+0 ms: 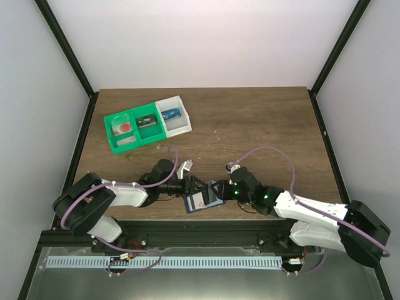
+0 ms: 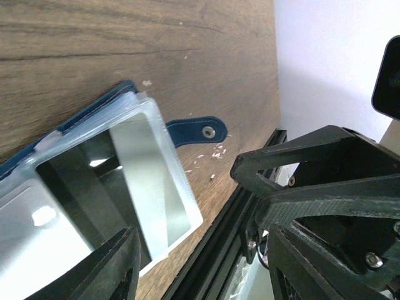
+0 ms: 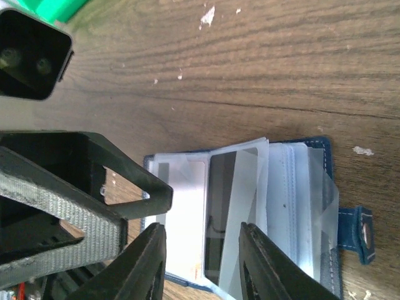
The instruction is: Take the credit cards out of the card holder
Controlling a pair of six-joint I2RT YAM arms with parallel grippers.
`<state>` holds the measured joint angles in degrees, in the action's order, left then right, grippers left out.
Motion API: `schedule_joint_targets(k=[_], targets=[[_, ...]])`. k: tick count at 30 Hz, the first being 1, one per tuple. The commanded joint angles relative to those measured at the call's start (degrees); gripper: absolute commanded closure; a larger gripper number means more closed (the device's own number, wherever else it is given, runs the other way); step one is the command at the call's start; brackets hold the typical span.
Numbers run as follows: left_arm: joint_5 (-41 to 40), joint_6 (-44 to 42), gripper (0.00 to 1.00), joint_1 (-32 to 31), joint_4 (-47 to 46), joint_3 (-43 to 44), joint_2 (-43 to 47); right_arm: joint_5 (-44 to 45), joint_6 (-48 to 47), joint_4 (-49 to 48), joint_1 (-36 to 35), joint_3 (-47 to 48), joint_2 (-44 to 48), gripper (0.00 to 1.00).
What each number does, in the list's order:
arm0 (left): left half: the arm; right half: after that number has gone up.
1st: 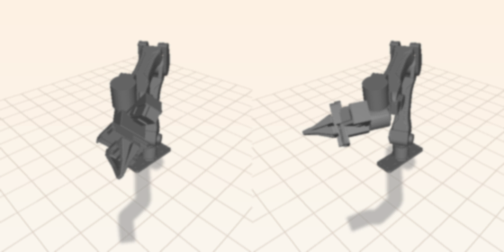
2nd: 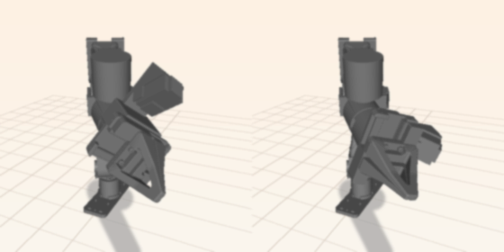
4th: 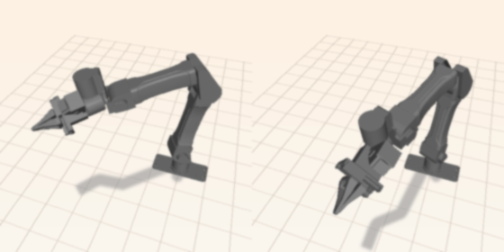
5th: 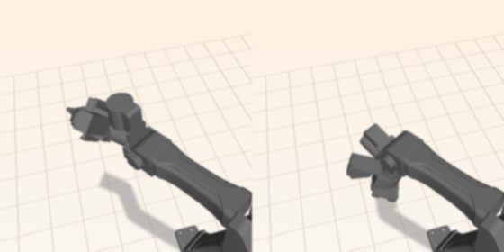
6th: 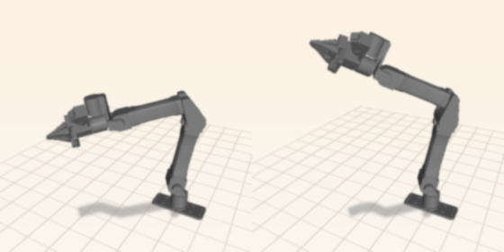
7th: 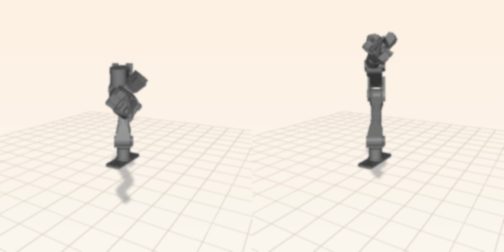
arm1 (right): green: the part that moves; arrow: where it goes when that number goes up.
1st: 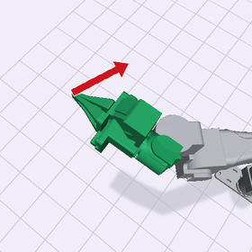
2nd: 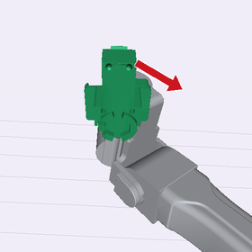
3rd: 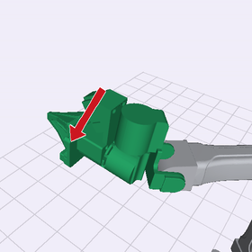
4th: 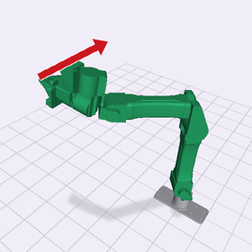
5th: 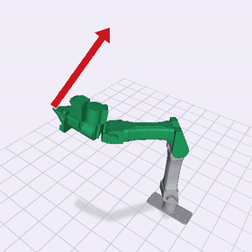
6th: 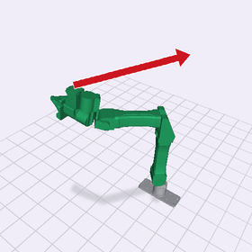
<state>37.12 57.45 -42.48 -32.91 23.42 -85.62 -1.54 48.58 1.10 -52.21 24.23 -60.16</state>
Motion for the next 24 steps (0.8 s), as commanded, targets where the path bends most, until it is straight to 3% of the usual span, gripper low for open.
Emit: schedule_joint_targets(k=[1,17,24], targets=[[-1.7,-0.8,0.42,-0.2,-0.3,-1.9,0.0,-1.9,-2.0,-2.2,0.3,1.7,-2.9,0.69],[-3.2,-2.4,0.42,3.0,-0.5,-6.8,0.0,-6.8,1.3,-6.1,0.3,-1.0,-15.5,0.72],[-4.9,-5.1,0.42,3.7,3.7,-5.6,2.5,-7.9,5.4,-7.3,0.1,-5.0,-14.4,0.75]])
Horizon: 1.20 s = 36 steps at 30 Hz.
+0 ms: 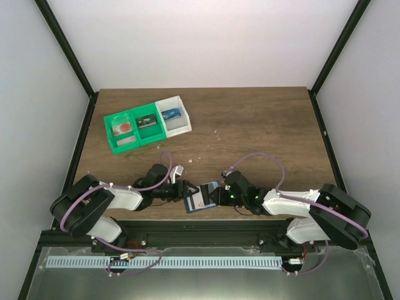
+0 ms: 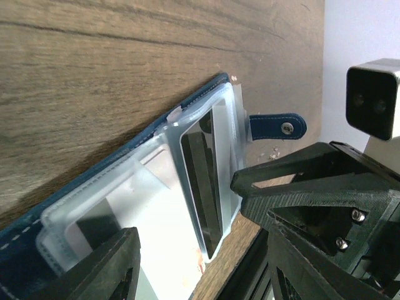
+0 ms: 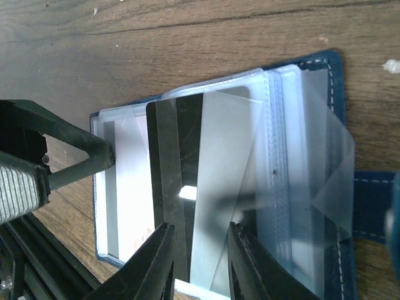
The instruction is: Take the credit cards out of the card holder
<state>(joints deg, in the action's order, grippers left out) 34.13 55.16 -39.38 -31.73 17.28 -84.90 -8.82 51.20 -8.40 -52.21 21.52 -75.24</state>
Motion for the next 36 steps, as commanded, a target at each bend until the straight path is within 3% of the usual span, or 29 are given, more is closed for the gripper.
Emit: schedule_joint_targets(k=[1,10,16,24,36], targets=[[-2.1,-2.9,0.42,0.7,3.0,0.7,2.2,-0.5,2.8,2.6,0.1,-2.1,1.4,0.75],[-1.4,-2.6,0.42,0.8,4.4,2.4,5.5,5.3,-1.9,9.1,0.3,2.0,8.2,0.70],[-0.4,-2.5,0.42,0.8,4.3,1.8,7.3,5.6,-4.6,9.1,2.6,2.1,7.6,0.67],[2.2,-1.3,0.41,0.7,1.5,1.0,7.1,1.7,-4.0,5.7,2.7,1.2,1.7,0.67],[1.3,-2.0,0.42,0.8,6.0,1.0,10.2,-4.8,-0.2,-0.1,2.3,-1.7,1.1,0.71]])
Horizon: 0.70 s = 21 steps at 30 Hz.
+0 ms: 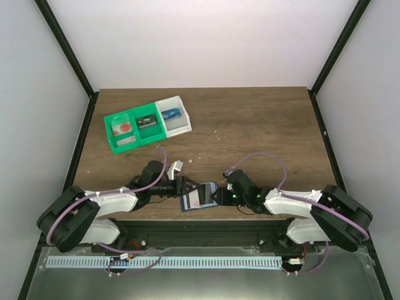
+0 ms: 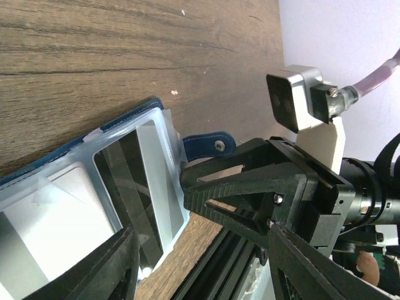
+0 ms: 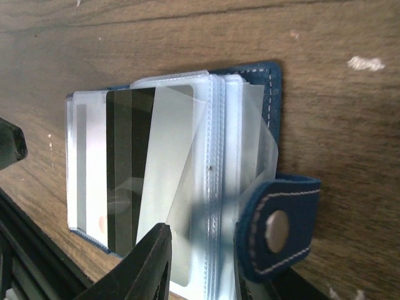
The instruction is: Take the credit cards out of the card holder
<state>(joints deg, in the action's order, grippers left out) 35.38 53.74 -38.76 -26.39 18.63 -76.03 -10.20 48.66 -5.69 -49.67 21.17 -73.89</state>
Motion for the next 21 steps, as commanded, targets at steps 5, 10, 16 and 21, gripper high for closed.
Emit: schedule_joint_targets(k=[5,10,16,21], targets=[[0.8,2.9,0.45,0.2,-4.1,-2.7,0.9,-4.9,5.0,-4.8,-1.7,-2.2,0.9,0.73],[0.8,3.9,0.48,0.0,-6.7,-3.0,-2.5,-5.1,5.5,-5.2,-2.4,-2.0,0.7,0.76],[0.5,4.8,0.52,-0.6,-11.0,-2.8,-7.5,-5.4,5.9,-6.4,-2.6,-2.0,-0.8,0.80],[0.6,4.8,0.56,-0.8,-12.7,-2.3,-10.2,-5.2,6.5,-7.1,-2.7,-2.5,-2.0,0.82]])
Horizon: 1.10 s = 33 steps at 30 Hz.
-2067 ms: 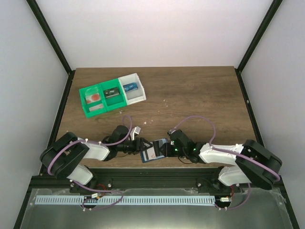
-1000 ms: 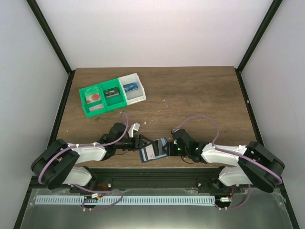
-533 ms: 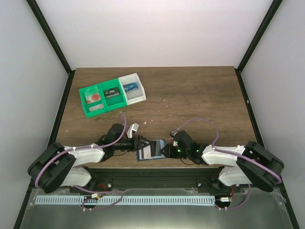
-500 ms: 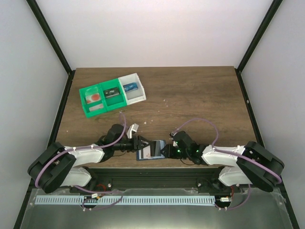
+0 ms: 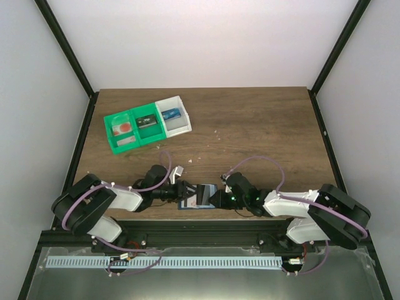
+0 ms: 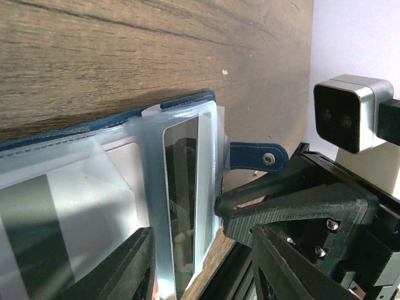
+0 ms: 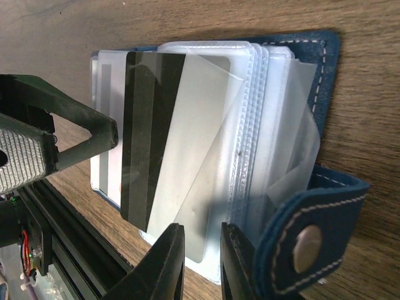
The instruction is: Take the credit cards out of the card holder
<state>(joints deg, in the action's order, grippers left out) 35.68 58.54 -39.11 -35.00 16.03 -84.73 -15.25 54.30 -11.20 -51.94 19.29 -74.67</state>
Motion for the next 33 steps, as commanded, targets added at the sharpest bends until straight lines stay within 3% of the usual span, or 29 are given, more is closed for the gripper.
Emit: schedule_joint_targets(k=[1,11,24,33], targets=[[0.2,-0.1,0.56,-0.6,-4.1,0.4,-1.9,0.0,1.0,-1.4,-0.4,-0.7,-1.4,0.82],[0.3,0.6,0.62,-2.3,-6.4,1.4,-5.7,-0.1,1.5,-1.6,-0.4,-0.7,-2.8,0.82],[1.0,1.2,1.00,-2.5,-8.2,0.5,-5.3,-0.1,1.8,-2.1,-0.4,-1.2,-2.7,0.82],[1.4,1.1,1.00,-2.4,-8.1,0.0,-4.7,-0.3,2.0,-2.4,-0.4,-1.6,-2.4,0.82]])
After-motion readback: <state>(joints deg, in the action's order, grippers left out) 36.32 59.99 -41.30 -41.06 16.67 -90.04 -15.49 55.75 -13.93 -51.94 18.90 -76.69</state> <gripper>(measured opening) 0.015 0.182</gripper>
